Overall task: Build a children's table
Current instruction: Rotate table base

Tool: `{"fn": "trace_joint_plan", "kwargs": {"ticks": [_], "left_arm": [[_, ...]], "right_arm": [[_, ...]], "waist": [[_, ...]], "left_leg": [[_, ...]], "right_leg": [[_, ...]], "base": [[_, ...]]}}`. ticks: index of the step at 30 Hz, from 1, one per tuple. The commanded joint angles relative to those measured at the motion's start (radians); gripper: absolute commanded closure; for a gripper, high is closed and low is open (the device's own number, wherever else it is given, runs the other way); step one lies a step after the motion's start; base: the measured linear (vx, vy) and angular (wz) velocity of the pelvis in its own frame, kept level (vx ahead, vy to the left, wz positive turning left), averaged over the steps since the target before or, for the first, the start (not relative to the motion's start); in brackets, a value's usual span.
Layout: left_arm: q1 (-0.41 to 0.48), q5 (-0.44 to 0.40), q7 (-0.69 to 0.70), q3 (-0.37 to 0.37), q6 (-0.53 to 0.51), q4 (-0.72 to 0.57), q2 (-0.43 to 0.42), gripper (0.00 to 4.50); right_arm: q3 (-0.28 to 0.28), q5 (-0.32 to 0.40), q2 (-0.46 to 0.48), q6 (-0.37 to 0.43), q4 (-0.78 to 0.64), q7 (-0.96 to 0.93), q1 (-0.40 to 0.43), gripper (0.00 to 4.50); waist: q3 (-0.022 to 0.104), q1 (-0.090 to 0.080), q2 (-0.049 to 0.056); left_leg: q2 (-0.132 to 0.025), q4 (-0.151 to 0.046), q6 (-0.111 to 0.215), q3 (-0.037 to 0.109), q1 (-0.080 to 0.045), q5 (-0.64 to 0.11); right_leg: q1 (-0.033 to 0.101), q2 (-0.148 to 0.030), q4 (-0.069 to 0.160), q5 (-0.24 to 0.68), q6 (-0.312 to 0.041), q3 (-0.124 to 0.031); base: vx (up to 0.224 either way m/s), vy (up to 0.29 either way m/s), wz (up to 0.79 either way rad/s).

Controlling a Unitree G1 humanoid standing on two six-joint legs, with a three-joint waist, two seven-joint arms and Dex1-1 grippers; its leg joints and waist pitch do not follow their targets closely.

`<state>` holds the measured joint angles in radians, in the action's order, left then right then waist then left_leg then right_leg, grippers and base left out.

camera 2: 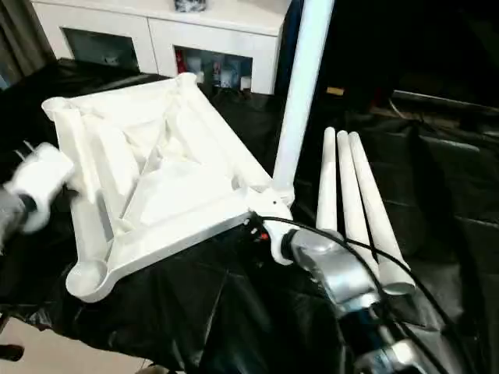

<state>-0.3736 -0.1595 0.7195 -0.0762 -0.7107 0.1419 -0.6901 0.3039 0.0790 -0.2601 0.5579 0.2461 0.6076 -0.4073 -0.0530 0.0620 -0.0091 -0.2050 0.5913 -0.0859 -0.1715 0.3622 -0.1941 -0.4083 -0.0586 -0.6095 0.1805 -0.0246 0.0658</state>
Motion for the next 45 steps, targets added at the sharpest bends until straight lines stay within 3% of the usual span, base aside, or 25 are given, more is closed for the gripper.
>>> {"fn": "trace_joint_plan", "kwargs": {"ticks": [1, 5, 10, 15, 18, 19, 20, 22, 23, 27, 28, 29, 32, 35, 37, 40, 41, 42, 44, 45], "left_arm": [[0.025, -0.007, 0.069, -0.059, 0.009, 0.003, -0.020, 4.50], [0.051, 0.010, 0.183, -0.133, 0.031, -0.037, -0.066, 4.50], [0.088, 0.088, 0.376, -0.219, 0.036, -0.164, -0.143, 4.50], [0.095, 0.188, 0.475, -0.248, -0.007, -0.290, -0.126, 4.50], [0.063, 0.215, 0.446, -0.264, -0.043, -0.313, -0.035, 4.50], [0.060, 0.215, 0.446, -0.267, -0.044, -0.313, -0.029, 4.50], [0.036, 0.189, 0.393, -0.269, -0.026, -0.275, 0.024, 4.50], [0.011, 0.160, 0.333, -0.268, 0.002, -0.228, 0.074, 4.50], [-0.010, 0.140, 0.282, -0.263, 0.017, -0.188, 0.111, 4.50], [-0.052, 0.100, 0.172, -0.248, 0.067, -0.096, 0.169, 4.50], [-0.055, 0.103, 0.159, -0.243, 0.075, -0.092, 0.173, 4.50], [-0.055, 0.104, 0.159, -0.243, 0.075, -0.092, 0.173, 4.50], [-0.039, 0.140, 0.179, -0.224, 0.081, -0.128, 0.175, 4.50], [-0.022, 0.149, 0.180, -0.210, 0.106, -0.145, 0.180, 4.50], [-0.009, 0.165, 0.151, -0.178, 0.144, -0.164, 0.197, 4.50], [-0.006, 0.193, 0.133, -0.148, 0.151, -0.180, 0.214, 4.50], [-0.006, 0.193, 0.133, -0.147, 0.151, -0.180, 0.214, 4.17], [-0.005, 0.202, 0.134, -0.141, 0.147, -0.194, 0.215, 4.17], [-0.005, 0.238, 0.141, -0.122, 0.110, -0.244, 0.228, 4.09], [-0.005, 0.245, 0.143, -0.120, 0.104, -0.253, 0.231, 4.04]], "right_arm": [[0.003, -0.019, 0.008, -0.012, 0.042, -0.034, -0.021, 1.49], [-0.001, -0.042, 0.038, -0.050, 0.140, -0.068, -0.060, 1.82], [-0.011, -0.054, 0.085, -0.124, 0.272, -0.096, -0.123, 2.20], [-0.017, -0.063, 0.132, -0.200, 0.393, -0.127, -0.188, 2.53], [-0.014, -0.067, 0.173, -0.242, 0.461, -0.140, -0.231, 2.79], [-0.016, -0.068, 0.178, -0.249, 0.472, -0.140, -0.236, 2.86], [-0.016, -0.072, 0.192, -0.262, 0.491, -0.145, -0.248, 2.97], [-0.017, -0.077, 0.207, -0.280, 0.518, -0.152, -0.262, 3.09], [-0.019, -0.080, 0.215, -0.292, 0.535, -0.160, -0.270, 3.17], [-0.035, -0.099, 0.220, -0.324, 0.570, -0.228, -0.288, 3.26], [-0.080, -0.089, 0.214, -0.323, 0.581, -0.283, -0.302, 3.26], [-0.082, -0.088, 0.213, -0.322, 0.581, -0.285, -0.302, 3.26], [-0.187, -0.019, 0.187, -0.286, 0.524, -0.301, -0.296, 3.26], [-0.216, -0.019, 0.139, -0.273, 0.412, -0.306, -0.262, 2.90], [-0.245, -0.024, 0.100, -0.204, 0.253, -0.323, -0.210, 2.68], [-0.264, -0.038, 0.074, -0.153, 0.144, -0.351, -0.175, 2.47], [-0.264, -0.038, 0.074, -0.152, 0.144, -0.351, -0.175, 2.37], [-0.278, -0.049, 0.066, -0.103, 0.102, -0.378, -0.164, 2.37], [-0.310, -0.081, 0.042, 0.066, -0.010, -0.426, -0.135, 2.13], [-0.312, -0.087, 0.037, 0.102, -0.026, -0.431, -0.132, 2.06]], "waist": [[0.055, 0.002, 0.009], [0.053, -0.002, 0.011], [0.048, -0.016, 0.012], [0.051, -0.024, 0.015], [0.054, -0.025, 0.016], [0.056, -0.024, 0.013], [0.057, -0.028, 0.002], [0.058, -0.026, 0.005], [0.059, -0.028, -0.001], [0.063, -0.026, -0.001], [0.064, -0.026, -0.001], [0.064, -0.025, 0.000], [0.066, -0.017, 0.003], [0.065, -0.010, 0.005], [0.063, -0.005, 0.001], [0.064, -0.001, 0.002], [0.062, -0.002, 0.000], [0.062, -0.003, 0.007], [0.059, -0.004, 0.002], [0.059, -0.004, 0.002]], "left_leg": [[-0.021, -0.074, -0.014, 0.007, -0.009, -0.190], [-0.022, -0.080, -0.024, 0.012, -0.011, -0.223], [-0.023, -0.083, -0.035, 0.015, -0.015, -0.276], [-0.022, -0.080, -0.042, 0.010, -0.017, -0.260], [-0.020, -0.075, -0.042, 0.006, -0.017, -0.235], [-0.021, -0.075, -0.038, 0.007, -0.010, -0.211], [-0.020, -0.075, -0.033, 0.006, -0.007, -0.202], [-0.018, -0.071, -0.027, 0.003, -0.010, -0.190], [-0.018, -0.072, -0.026, 0.005, -0.005, -0.178], [-0.016, -0.068, -0.018, 0.004, -0.004, -0.142], [-0.017, -0.068, -0.015, 0.004, -0.005, -0.130], [-0.017, -0.067, -0.014, 0.002, -0.009, -0.133], [-0.020, -0.066, -0.009, 0.000, -0.015, -0.128], [-0.019, -0.066, -0.009, 0.000, -0.011, -0.118], [-0.017, -0.066, -0.010, -0.001, -0.011, -0.115], [-0.016, -0.067, -0.017, -0.001, -0.011, -0.122], [-0.015, -0.068, -0.019, -0.001, -0.010, -0.129], [-0.014, -0.068, -0.024, 0.000, -0.012, -0.152], [-0.014, -0.069, -0.032, 0.000, -0.014, -0.164], [-0.013, -0.069, -0.034, 0.000, -0.014, -0.159]], "right_leg": [[0.049, -0.075, 0.074, 0.244, -0.177, -0.054], [0.048, -0.077, 0.076, 0.310, -0.157, -0.053], [0.043, -0.078, 0.078, 0.361, -0.168, -0.054], [0.044, -0.074, 0.073, 0.302, -0.187, -0.055], [0.046, -0.074, 0.071, 0.272, -0.206, -0.055], [0.054, -0.075, 0.065, 0.245, -0.205, -0.055], [0.056, -0.073, 0.065, 0.236, -0.204, -0.054], [0.054, -0.072, 0.066, 0.229, -0.198, -0.055], [0.059, -0.071, 0.064, 0.214, -0.198, -0.054], [0.062, -0.070, 0.061, 0.180, -0.192, -0.053], [0.060, -0.070, 0.058, 0.163, -0.197, -0.053], [0.058, -0.069, 0.059, 0.161, -0.198, -0.053], [0.055, -0.065, 0.053, 0.113, -0.204, -0.053], [0.060, -0.065, 0.051, 0.095, -0.196, -0.052], [0.061, -0.063, 0.054, 0.103, -0.182, -0.053], [0.061, -0.062, 0.057, 0.123, -0.166, -0.053], [0.061, -0.062, 0.059, 0.139, -0.164, -0.053], [0.058, -0.063, 0.062, 0.182, -0.160, -0.052], [0.057, -0.059, 0.067, 0.221, -0.140, -0.053], [0.059, -0.058, 0.066, 0.218, -0.137, -0.053]], "base": [[0.000, 0.000, 0.00], [0.000, 0.000, 0.00], [0.000, 0.000, 0.00], [0.000, 0.000, 0.00], [0.000, 0.000, 0.00], [0.000, 0.000, 0.00], [0.000, 0.000, 0.00], [0.000, 0.000, 0.00], [0.000, 0.000, 0.00], [0.000, 0.000, 0.00], [0.000, 0.000, 0.00], [0.000, 0.000, 0.00], [0.000, 0.000, 0.00], [0.000, 0.000, 0.00], [0.000, 0.000, 0.00], [0.000, 0.000, 0.00], [0.000, 0.000, 0.00], [0.000, 0.000, 0.00], [0.000, 0.000, 0.00], [0.000, 0.000, 0.00]]}}
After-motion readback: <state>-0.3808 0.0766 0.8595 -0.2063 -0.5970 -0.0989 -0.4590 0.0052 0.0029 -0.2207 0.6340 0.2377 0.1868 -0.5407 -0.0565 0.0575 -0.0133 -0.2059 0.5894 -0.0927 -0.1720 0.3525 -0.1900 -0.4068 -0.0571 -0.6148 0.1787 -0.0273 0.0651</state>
